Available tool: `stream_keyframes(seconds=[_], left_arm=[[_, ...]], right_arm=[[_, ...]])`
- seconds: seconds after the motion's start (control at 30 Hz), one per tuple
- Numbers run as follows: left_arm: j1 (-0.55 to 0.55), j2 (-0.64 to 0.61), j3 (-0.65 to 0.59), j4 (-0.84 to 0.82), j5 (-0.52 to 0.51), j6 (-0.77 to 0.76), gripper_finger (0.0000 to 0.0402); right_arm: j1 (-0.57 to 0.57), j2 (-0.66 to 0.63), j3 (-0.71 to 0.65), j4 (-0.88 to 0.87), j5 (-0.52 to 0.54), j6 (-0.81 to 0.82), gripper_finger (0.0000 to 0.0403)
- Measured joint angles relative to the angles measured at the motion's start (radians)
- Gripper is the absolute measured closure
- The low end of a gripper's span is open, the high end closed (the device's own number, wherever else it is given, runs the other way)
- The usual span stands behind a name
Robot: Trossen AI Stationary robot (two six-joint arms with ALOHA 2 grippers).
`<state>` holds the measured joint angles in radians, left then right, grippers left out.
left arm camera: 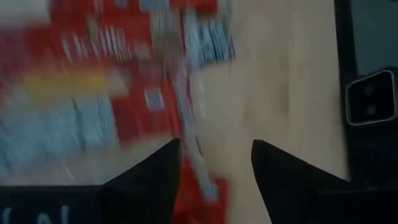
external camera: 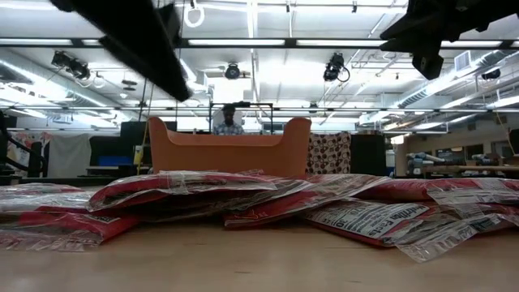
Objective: Sort popcorn bags into baskets
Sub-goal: Put the red popcorn bag into the orange bin
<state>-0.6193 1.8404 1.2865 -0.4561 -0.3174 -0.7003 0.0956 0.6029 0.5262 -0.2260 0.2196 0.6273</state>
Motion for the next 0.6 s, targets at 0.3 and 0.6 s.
stream_keyframes(seconds=[0.3, 0.6], left_arm=[[0.053, -0.04, -0.001, -0.179, 0.233, -0.141, 0.0219], [0.078, -0.081, -0.002, -0.248, 0.276, -0.333, 0.0262]], right_arm=[[-0.001, 0.0, 0.0, 0.0, 0.058, 0.08, 0.0315], [-0.001, -0.002, 0.0, -0.021, -0.015, 0.011, 0.0315]])
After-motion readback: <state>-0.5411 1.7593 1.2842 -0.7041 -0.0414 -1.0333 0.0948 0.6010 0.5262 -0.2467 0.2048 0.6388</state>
